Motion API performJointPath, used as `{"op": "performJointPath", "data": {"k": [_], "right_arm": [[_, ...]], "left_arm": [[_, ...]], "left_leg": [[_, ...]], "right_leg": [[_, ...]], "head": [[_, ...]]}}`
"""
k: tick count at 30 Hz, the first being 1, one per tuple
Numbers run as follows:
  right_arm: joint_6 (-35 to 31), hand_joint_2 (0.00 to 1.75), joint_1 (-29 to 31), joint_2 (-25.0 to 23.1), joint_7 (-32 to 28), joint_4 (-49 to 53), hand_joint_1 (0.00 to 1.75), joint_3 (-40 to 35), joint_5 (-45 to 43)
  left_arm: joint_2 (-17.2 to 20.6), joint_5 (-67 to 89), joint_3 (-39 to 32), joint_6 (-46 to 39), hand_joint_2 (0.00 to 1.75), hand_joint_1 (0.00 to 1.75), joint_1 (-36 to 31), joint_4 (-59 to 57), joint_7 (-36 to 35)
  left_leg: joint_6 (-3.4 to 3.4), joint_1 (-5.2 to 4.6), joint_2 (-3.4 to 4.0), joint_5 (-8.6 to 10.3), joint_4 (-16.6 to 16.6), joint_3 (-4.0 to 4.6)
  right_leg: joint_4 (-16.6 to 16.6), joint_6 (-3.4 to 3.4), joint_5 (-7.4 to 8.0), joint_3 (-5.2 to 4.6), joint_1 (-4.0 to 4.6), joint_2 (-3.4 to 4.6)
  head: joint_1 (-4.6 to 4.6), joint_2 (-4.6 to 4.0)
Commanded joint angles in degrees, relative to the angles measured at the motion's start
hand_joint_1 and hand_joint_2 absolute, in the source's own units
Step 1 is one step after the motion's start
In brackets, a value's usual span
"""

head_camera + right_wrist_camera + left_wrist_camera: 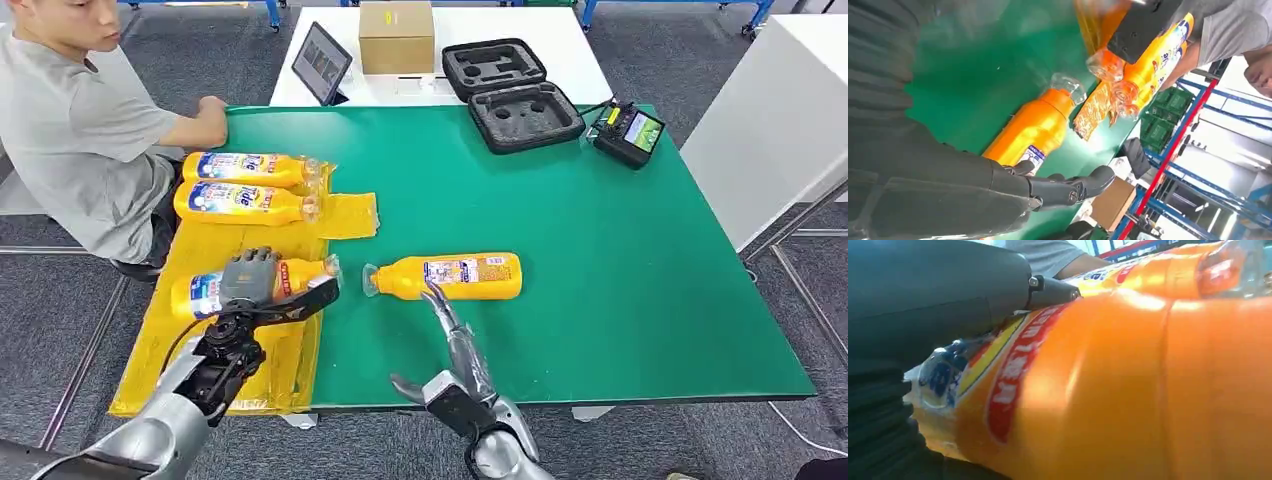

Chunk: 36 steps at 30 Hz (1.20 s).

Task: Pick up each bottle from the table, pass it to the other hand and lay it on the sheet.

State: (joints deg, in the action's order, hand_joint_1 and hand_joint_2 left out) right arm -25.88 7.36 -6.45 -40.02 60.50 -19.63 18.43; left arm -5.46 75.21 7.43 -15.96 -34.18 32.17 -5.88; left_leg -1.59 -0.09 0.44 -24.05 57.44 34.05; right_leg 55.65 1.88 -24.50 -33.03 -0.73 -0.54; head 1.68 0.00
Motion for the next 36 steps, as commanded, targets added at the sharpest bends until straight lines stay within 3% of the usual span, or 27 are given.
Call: {"op": "performJointPath", "data": {"k": [1,5,13,25,36], "right_arm": [[-0.61,1.75,2.50,0.46,0.02,-3.91,0.00,-1.72,-0.87],[-0.61,1.75,2.50,0.46,0.02,-3.91,0.00,-1.72,-0.87],[-2.13,1.75,2.76,1.44,0.02,-3.91,0.00,-3.90,-2.36],[-3.62,1.75,1.20,2.36,0.02,-2.22,0.00,-3.76,-3.11],[-3.81,1.75,0.94,2.37,0.02,-1.86,0.00,-3.64,-3.00]], "left_arm": [[0.33,-0.09,-1.25,0.45,0.00,0.03,-0.14,-4.54,1.59],[0.33,-0.09,-1.25,0.45,0.00,0.03,-0.14,-4.54,1.59],[-0.71,-4.02,-1.22,4.26,0.00,0.00,0.55,-3.20,8.95],[-2.32,-6.79,0.28,2.57,0.00,0.00,1.19,0.30,14.72],[-1.97,-6.58,2.03,1.95,0.00,0.00,1.63,2.35,13.04]], "left_leg": [[0.09,0.06,0.07,-0.02,-0.06,-0.11],[-0.01,0.00,0.02,0.02,-0.04,-0.05],[0.01,0.04,-0.05,0.02,-0.01,0.00],[0.00,0.02,-0.12,0.02,-0.02,-0.01],[0.02,0.02,-0.06,0.02,0.01,0.11]], "right_leg": [[-0.10,-0.07,0.03,0.09,0.06,0.14],[-0.04,-0.01,0.02,0.06,0.00,0.01],[-0.05,-0.02,0.02,0.03,0.03,-0.05],[-0.07,-0.01,0.00,0.05,0.01,-0.11],[-0.03,-0.02,0.01,-0.10,0.02,-0.07]], "head": [[0.02,0.00],[0.00,0.00],[0.00,0.00],[0.00,0.00],[0.00,0.00]]}}
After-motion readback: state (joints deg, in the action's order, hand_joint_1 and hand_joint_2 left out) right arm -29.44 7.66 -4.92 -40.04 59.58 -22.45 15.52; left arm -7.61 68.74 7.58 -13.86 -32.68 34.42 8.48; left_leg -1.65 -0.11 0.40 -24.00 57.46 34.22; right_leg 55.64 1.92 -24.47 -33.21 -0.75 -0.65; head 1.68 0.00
